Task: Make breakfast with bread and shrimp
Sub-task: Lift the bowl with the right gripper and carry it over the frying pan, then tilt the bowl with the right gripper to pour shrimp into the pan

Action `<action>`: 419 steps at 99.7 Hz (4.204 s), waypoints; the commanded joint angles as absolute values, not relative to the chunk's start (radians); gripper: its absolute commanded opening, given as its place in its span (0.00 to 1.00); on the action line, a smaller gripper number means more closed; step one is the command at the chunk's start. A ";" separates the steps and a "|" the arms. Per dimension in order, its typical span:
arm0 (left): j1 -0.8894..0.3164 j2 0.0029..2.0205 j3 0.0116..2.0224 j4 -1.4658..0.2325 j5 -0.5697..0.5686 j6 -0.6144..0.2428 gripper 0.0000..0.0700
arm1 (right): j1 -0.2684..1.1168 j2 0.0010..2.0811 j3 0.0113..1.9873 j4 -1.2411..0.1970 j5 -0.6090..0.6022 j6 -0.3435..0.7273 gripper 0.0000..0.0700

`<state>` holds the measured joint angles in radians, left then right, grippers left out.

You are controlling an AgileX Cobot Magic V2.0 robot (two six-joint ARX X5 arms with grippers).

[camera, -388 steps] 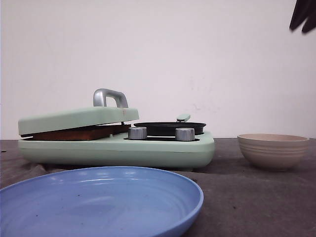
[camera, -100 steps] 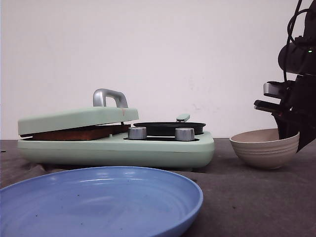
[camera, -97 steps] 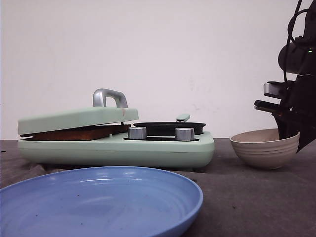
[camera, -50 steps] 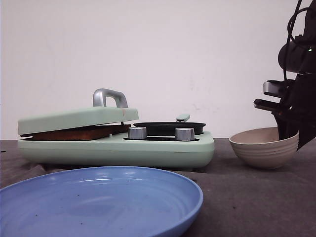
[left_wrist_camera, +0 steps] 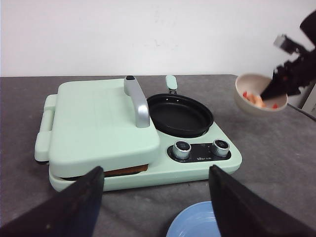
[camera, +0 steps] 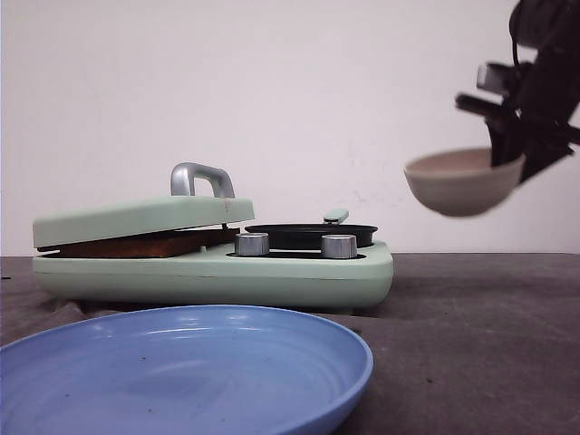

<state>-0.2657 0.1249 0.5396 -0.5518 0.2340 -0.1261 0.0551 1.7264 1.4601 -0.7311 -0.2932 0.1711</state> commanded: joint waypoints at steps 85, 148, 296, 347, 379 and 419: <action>-0.268 0.126 0.541 -0.548 0.233 -0.105 0.50 | 0.330 1.799 1.651 -0.411 -0.126 0.280 0.00; -0.268 0.126 0.541 -0.553 0.234 -0.097 0.50 | 0.463 1.890 1.651 -0.191 0.327 -0.071 0.00; -0.268 0.122 0.541 -0.550 0.256 -0.090 0.50 | 0.676 2.043 1.651 0.141 0.956 -0.896 0.00; -0.268 0.122 0.541 -0.550 0.260 -0.087 0.50 | 0.685 2.048 1.651 0.314 0.959 -1.062 0.00; -0.268 0.121 0.541 -0.552 0.260 -0.087 0.50 | 0.685 2.045 1.651 0.313 1.007 -0.896 0.00; -0.268 0.121 0.541 -0.555 0.260 -0.087 0.50 | 0.664 1.973 1.651 -0.040 0.984 -0.478 0.00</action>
